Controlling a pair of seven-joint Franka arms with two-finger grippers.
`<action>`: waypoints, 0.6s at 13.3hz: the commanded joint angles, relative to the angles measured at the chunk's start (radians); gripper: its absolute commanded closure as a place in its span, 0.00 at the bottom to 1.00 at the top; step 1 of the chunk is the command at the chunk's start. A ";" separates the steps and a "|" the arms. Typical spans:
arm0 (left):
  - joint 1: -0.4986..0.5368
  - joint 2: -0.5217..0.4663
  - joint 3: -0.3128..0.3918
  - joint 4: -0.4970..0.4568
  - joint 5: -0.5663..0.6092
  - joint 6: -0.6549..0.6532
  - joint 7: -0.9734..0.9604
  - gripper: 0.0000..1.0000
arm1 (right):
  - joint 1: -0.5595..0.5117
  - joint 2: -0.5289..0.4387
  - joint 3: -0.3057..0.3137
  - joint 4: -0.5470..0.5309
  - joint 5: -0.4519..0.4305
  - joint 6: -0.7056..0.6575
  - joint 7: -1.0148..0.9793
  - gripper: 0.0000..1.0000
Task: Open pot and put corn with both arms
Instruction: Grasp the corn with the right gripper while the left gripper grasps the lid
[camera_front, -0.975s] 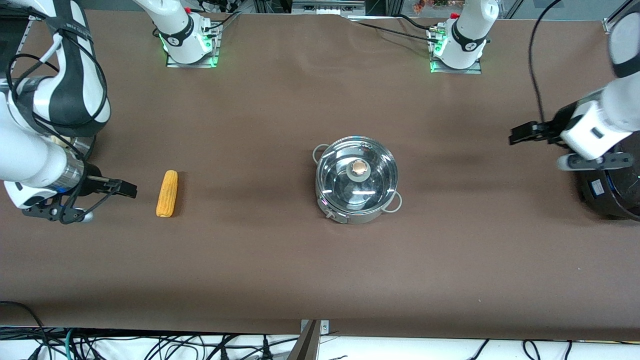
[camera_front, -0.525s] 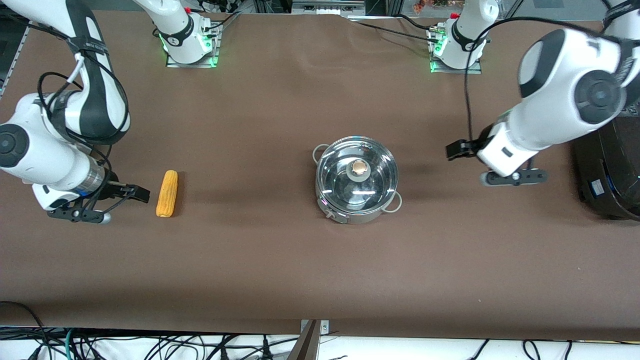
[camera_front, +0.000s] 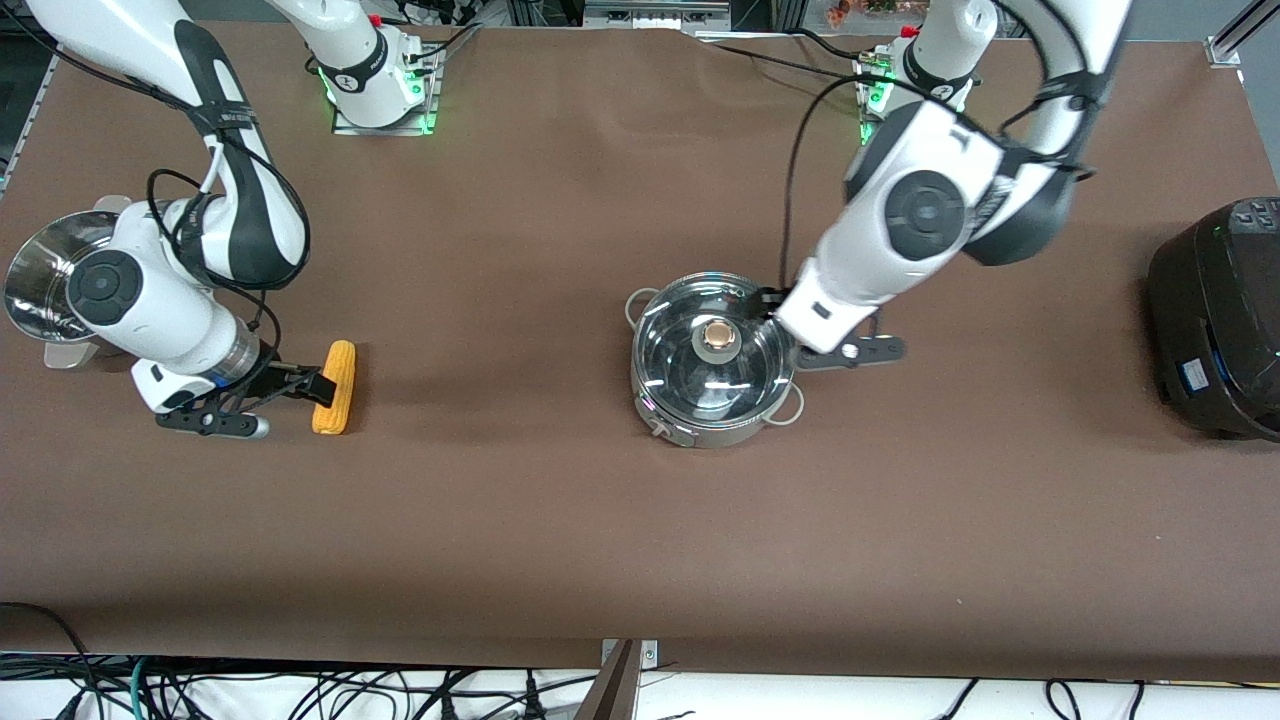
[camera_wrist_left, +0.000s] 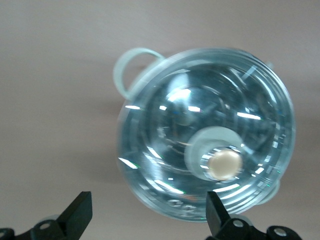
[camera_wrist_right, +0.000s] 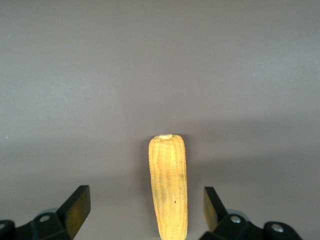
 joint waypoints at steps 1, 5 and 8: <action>-0.021 0.052 -0.010 0.023 0.023 0.067 -0.035 0.00 | 0.001 -0.001 0.006 -0.029 0.014 0.031 0.011 0.00; -0.087 0.151 -0.014 0.136 0.064 0.083 -0.128 0.00 | 0.000 0.030 0.006 -0.112 0.014 0.158 0.011 0.00; -0.117 0.188 -0.014 0.164 0.097 0.086 -0.175 0.00 | -0.002 0.077 0.006 -0.155 0.014 0.259 0.009 0.00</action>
